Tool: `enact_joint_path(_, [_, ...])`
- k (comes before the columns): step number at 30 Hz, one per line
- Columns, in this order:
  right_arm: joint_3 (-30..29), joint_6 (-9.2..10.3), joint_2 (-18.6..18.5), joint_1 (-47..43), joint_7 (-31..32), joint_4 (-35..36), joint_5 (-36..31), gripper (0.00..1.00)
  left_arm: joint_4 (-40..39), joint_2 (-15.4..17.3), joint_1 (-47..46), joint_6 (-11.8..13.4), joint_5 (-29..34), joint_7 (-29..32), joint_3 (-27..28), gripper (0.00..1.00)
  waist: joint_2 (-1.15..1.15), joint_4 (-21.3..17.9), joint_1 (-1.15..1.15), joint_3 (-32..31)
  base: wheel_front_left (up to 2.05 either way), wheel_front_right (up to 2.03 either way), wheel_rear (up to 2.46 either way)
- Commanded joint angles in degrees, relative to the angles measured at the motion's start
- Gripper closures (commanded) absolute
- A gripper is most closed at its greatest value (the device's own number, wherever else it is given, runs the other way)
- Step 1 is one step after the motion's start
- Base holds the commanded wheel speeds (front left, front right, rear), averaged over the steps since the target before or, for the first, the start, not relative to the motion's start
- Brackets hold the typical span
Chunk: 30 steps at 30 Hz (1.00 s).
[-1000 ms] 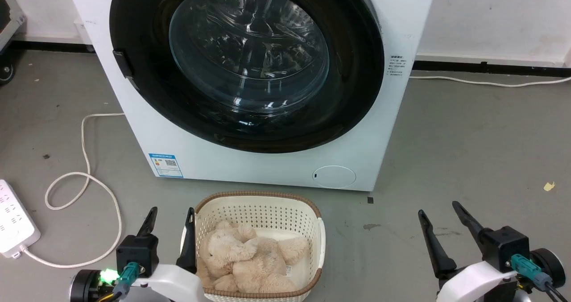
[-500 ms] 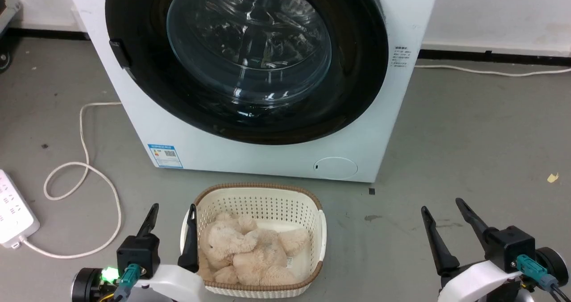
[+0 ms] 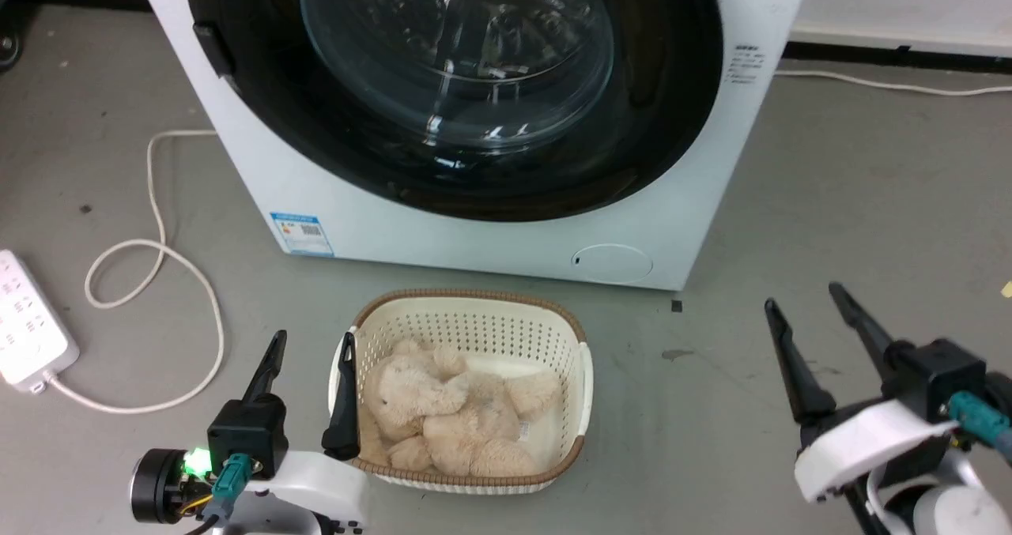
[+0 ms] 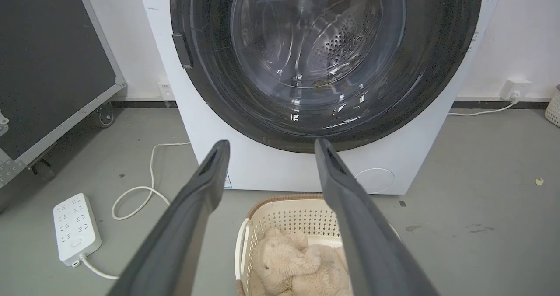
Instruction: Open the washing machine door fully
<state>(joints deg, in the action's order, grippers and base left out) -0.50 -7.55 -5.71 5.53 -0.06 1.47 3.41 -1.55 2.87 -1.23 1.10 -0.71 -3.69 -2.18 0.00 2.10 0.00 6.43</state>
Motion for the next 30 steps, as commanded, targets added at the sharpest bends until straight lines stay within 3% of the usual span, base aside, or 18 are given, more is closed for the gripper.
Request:
enact_joint_path(1, [-0.1,0.02,-0.6,1.8,0.2,0.5,0.7,0.0,-0.4,0.0,-0.9,0.4,-0.5,-0.7,-0.2,0.0,0.0,0.4,0.0,0.5,0.0,0.0,0.0])
enact_joint_path(2, [-0.2,0.02,-0.8,2.4,0.4,0.6,1.1,0.02,-0.5,0.0,-1.0,0.5,-0.5,-0.9,-0.3,0.0,0.0,0.5,0.0,0.8,0.0,0.0,0.0])
enact_joint_path(3, [-0.3,0.02,-1.0,3.0,0.6,0.6,1.6,0.67,-0.6,0.0,-1.1,0.6,-0.6,-1.0,-0.4,0.0,0.0,0.6,0.0,1.1,0.0,0.0,0.0])
enact_joint_path(4, [-0.4,0.02,-1.0,3.6,0.9,0.6,2.2,1.0,-0.6,0.0,-1.2,0.6,-0.6,-1.1,-0.5,0.0,0.0,0.8,0.0,1.4,0.0,0.0,0.0])
enact_joint_path(15, [-5.4,0.03,0.8,13.7,6.0,-2.0,9.5,1.0,-1.5,0.0,-2.5,1.3,-1.2,-2.4,-1.4,0.0,0.0,2.4,0.0,4.7,0.0,0.0,0.0])
enact_joint_path(30, [-17.0,0.03,2.6,32.9,16.3,-14.6,19.8,1.0,-2.5,0.0,-4.8,2.2,-1.7,-4.2,-2.7,0.0,0.0,4.8,0.0,8.9,0.0,0.0,0.0])
